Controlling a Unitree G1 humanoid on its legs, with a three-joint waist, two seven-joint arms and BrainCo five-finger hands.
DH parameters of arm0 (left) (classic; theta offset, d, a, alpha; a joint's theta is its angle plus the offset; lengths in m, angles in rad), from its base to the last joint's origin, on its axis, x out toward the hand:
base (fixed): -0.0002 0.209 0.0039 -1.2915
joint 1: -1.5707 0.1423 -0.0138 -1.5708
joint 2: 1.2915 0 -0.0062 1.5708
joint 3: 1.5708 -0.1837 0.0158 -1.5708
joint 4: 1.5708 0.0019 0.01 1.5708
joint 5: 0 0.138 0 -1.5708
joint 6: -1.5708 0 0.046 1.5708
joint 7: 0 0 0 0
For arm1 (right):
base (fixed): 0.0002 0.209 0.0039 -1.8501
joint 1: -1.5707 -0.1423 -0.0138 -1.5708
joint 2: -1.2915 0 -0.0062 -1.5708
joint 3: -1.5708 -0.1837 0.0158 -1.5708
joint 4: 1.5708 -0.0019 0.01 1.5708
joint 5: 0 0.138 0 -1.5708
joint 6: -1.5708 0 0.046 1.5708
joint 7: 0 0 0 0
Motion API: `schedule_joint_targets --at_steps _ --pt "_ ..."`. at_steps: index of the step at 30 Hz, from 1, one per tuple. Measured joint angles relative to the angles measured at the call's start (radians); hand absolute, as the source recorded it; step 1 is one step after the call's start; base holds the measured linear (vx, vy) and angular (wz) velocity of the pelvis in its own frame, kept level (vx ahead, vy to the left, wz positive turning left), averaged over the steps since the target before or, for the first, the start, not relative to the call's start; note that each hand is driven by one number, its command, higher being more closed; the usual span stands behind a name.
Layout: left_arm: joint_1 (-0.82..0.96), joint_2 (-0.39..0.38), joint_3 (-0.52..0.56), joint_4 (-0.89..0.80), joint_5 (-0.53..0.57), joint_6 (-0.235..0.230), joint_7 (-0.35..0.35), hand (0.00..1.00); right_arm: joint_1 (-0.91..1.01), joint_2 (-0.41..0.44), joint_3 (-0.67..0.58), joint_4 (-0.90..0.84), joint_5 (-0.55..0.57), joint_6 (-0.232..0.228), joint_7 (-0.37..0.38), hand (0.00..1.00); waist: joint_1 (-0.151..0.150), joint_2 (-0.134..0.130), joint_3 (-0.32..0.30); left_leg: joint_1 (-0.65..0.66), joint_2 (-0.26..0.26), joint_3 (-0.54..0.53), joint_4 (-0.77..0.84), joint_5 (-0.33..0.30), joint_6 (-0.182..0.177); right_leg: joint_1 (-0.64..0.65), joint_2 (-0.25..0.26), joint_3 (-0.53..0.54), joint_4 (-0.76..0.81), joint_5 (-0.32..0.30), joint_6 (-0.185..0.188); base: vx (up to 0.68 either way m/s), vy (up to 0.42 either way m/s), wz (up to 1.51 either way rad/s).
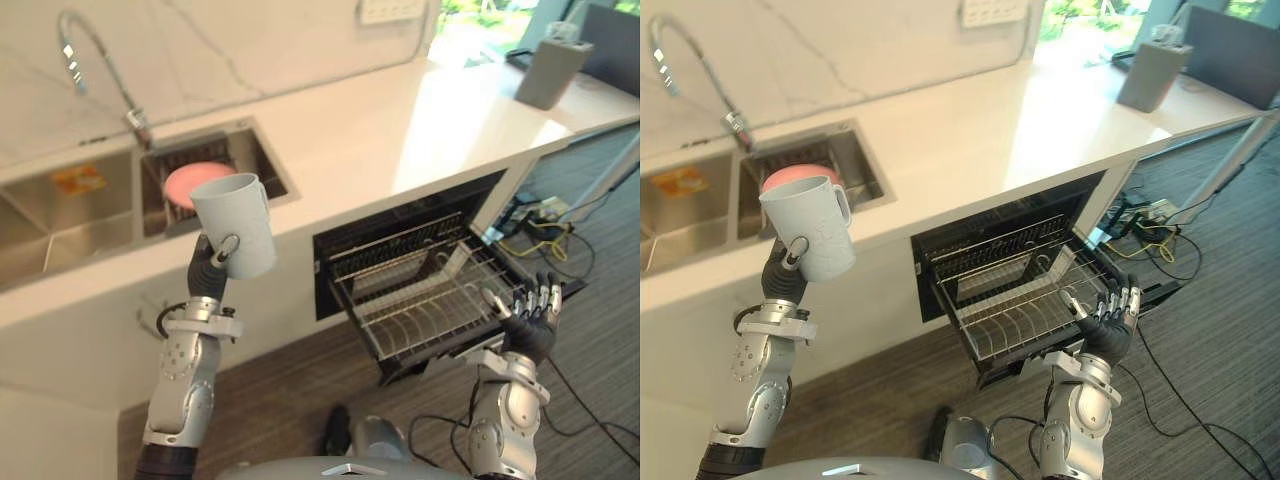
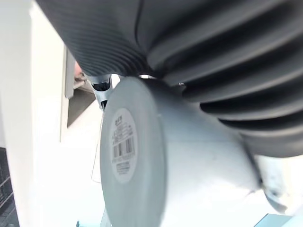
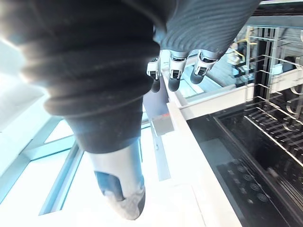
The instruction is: Walk over to the sink, pick up the cup, carry it to the dishwasher, place the cup inside the dishwasher, then close the dishwasher door
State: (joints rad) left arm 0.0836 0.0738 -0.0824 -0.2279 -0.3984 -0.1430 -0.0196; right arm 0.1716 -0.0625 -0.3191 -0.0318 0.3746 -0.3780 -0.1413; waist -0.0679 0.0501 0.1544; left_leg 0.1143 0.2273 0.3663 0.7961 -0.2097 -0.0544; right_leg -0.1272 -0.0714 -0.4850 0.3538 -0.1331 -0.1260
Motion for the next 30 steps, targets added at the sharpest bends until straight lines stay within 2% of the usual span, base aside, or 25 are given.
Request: schedule_joint_targets --at_steps 1,2,3,5,6,7,8,10,12,14,15,16,17,18,19,23,26,30 --pt "0.005 0.0 0.0 0.02 0.0 0.0 0.025 1.0 -0.005 -0.01 0.002 0.0 -0.023 -0.001 0.003 0.0 0.012 0.009 -0.005 -0.038 0.02 -0.01 0.06 -0.028 -0.009 0.032 0.025 0.038 -0.037 0.003 0.003 0.24 -0.026 -1.21" --pt "0.012 0.0 0.001 0.027 0.0 -0.003 0.038 1.0 -0.008 -0.013 0.003 -0.001 -0.028 -0.007 0.006 0.0 0.013 0.013 -0.008 -0.051 0.023 -0.005 0.05 -0.042 -0.006 0.048 0.028 0.052 -0.054 0.004 0.005 0.25 -0.011 -1.01" --pt "0.025 -0.005 0.003 0.046 0.0 -0.022 0.057 1.0 -0.009 -0.023 0.005 -0.004 -0.028 -0.02 0.009 0.0 0.008 0.018 -0.012 -0.081 0.017 -0.004 -0.024 -0.063 -0.002 0.068 0.033 0.096 -0.084 0.0 0.009 0.25 0.002 -0.98" --pt "0.061 -0.02 0.016 0.043 0.009 -0.056 0.086 1.0 -0.028 -0.034 0.006 -0.013 -0.028 -0.021 0.023 0.0 0.017 0.019 -0.014 -0.121 -0.015 -0.059 -0.198 -0.063 -0.008 0.079 0.033 0.178 -0.112 0.004 0.023 0.25 0.015 -1.14" --pt "0.085 -0.033 0.032 0.036 0.012 -0.07 0.113 1.0 -0.036 -0.043 0.024 -0.014 -0.028 -0.022 0.038 0.0 0.022 0.023 -0.018 -0.134 -0.04 -0.145 -0.32 -0.045 -0.034 0.076 0.033 0.218 -0.114 0.001 0.031 0.2 0.03 -0.97" --pt "0.1 -0.042 0.042 0.029 0.014 -0.072 0.127 1.0 -0.037 -0.052 0.038 -0.013 -0.028 -0.022 0.048 0.0 0.024 0.027 -0.02 -0.137 -0.046 -0.187 -0.369 -0.036 -0.049 0.075 0.035 0.233 -0.112 0.0 0.038 0.26 0.057 -1.17" --pt "0.127 -0.059 0.059 0.01 0.029 -0.072 0.154 1.0 -0.037 -0.064 0.062 -0.009 -0.028 -0.02 0.063 0.0 0.032 0.035 -0.025 -0.142 -0.045 -0.241 -0.44 -0.019 -0.072 0.076 0.039 0.257 -0.112 -0.006 0.053 0.28 0.08 -1.05" --pt "0.152 -0.078 0.079 -0.007 0.061 -0.075 0.186 1.0 -0.036 -0.073 0.072 -0.009 -0.028 -0.019 0.072 0.0 0.04 0.046 -0.034 -0.136 -0.051 -0.25 -0.519 0.012 -0.068 0.092 0.04 0.282 -0.118 -0.008 0.068 0.37 0.149 -0.85" --pt "0.163 -0.086 0.09 -0.044 0.084 -0.08 0.213 1.0 -0.035 -0.073 0.072 -0.009 -0.026 -0.02 0.075 0.0 0.053 0.059 -0.045 -0.101 -0.089 -0.25 -0.653 0.087 -0.049 0.107 0.038 0.28 -0.113 -0.008 0.09 0.39 0.224 -0.46" --pt "0.163 -0.09 0.096 -0.067 0.089 -0.094 0.225 1.0 -0.035 -0.071 0.07 -0.01 -0.026 -0.02 0.078 0.0 0.054 0.069 -0.052 -0.08 -0.113 -0.25 -0.739 0.22 -0.028 0.093 0.037 0.276 -0.079 -0.03 0.124 0.17 0.199 -0.1" --pt "0.159 -0.089 0.115 -0.072 0.092 -0.109 0.238 1.0 -0.035 -0.054 0.067 -0.01 -0.027 -0.02 0.09 0.0 0.055 0.062 -0.058 -0.051 -0.128 -0.23 -0.783 0.213 -0.035 0.078 0.017 0.271 -0.037 -0.053 0.155 0.19 0.281 -0.01" --pt "0.156 -0.087 0.145 -0.074 0.096 -0.118 0.25 1.0 -0.035 -0.033 0.067 -0.01 -0.027 -0.02 0.106 0.0 0.057 0.027 -0.059 -0.046 -0.153 -0.226 -0.787 0.215 -0.028 0.068 -0.018 0.25 -0.01 -0.064 0.172 0.18 0.293 -0.02" --pt "0.157 -0.084 0.161 -0.074 0.096 -0.122 0.257 1.0 -0.035 -0.02 0.067 -0.01 -0.027 -0.02 0.115 0.0 0.061 0.01 -0.06 -0.043 -0.165 -0.226 -0.787 0.215 -0.027 0.068 -0.032 0.243 -0.006 -0.067 0.177 0.12 0.192 0.02" --pt "0.157 -0.077 0.184 -0.073 0.095 -0.131 0.261 1.0 -0.035 0.001 0.068 -0.011 -0.027 -0.021 0.121 0.0 0.067 -0.019 -0.063 -0.038 -0.185 -0.228 -0.784 0.214 -0.026 0.077 -0.055 0.231 -0.009 -0.07 0.181 0.1 0.167 0.08" --pt "0.158 -0.07 0.2 -0.074 0.094 -0.145 0.267 1.0 -0.038 0.01 0.067 -0.012 -0.027 -0.021 0.127 0.0 0.073 -0.03 -0.065 -0.029 -0.194 -0.229 -0.782 0.201 -0.006 0.092 -0.065 0.211 -0.022 -0.069 0.183 0.07 0.115 0.12" --pt "0.159 -0.072 0.21 -0.076 0.094 -0.196 0.269 1.0 -0.037 0.016 0.078 -0.024 -0.015 -0.018 0.187 0.0 0.088 -0.03 -0.066 -0.011 -0.208 -0.222 -0.781 0.167 0.023 0.136 -0.07 0.199 -0.086 -0.058 0.192 0.03 0.084 -0.01" --pt "0.149 -0.075 0.193 -0.08 0.094 -0.233 0.279 1.0 -0.037 0.013 0.08 -0.041 0.014 -0.01 0.262 0.0 0.082 -0.023 -0.067 -0.011 -0.206 -0.201 -0.779 0.162 0.029 0.162 -0.058 0.204 -0.146 -0.014 0.196 -0.02 0.05 -0.16" --pt "0.063 -0.086 0.139 -0.08 0.129 -0.253 0.345 1.0 -0.045 0.013 0.085 -0.137 0.093 0.024 0.342 0.0 0.079 -0.027 -0.064 -0.007 -0.208 -0.17 -0.771 0.157 0.04 0.17 -0.054 0.231 -0.186 0.028 0.203 -0.05 0.055 -0.23"
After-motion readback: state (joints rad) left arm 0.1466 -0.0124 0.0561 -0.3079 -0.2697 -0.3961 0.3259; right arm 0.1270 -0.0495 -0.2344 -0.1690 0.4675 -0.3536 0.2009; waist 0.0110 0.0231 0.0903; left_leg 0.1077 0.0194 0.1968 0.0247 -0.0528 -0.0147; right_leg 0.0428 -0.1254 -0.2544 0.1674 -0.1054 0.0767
